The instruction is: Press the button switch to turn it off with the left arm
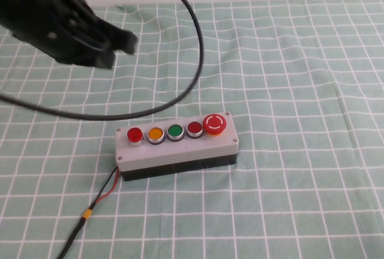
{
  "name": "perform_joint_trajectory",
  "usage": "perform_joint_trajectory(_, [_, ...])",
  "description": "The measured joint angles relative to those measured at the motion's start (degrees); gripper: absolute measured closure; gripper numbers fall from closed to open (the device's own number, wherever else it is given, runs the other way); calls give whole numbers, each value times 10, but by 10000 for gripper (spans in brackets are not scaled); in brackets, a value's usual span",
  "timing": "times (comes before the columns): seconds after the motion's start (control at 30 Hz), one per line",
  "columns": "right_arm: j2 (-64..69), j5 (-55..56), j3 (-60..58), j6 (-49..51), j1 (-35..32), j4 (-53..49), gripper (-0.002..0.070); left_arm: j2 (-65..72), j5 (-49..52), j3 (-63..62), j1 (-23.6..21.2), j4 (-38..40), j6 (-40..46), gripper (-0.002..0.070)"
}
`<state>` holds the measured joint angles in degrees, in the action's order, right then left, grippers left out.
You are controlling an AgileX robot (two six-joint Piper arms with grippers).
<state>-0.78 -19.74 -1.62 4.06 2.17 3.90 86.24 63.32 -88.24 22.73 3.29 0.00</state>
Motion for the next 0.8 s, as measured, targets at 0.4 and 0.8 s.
perform_joint_trajectory(0.4, [0, 0, 0, 0, 0, 0, 694, -237, 52, 0, 0, -3, -49, 677])
perform_joint_trajectory(0.8, [0, 0, 0, 0, 0, 0, 694, -449, 96, 118, 0, -21, -51, 677])
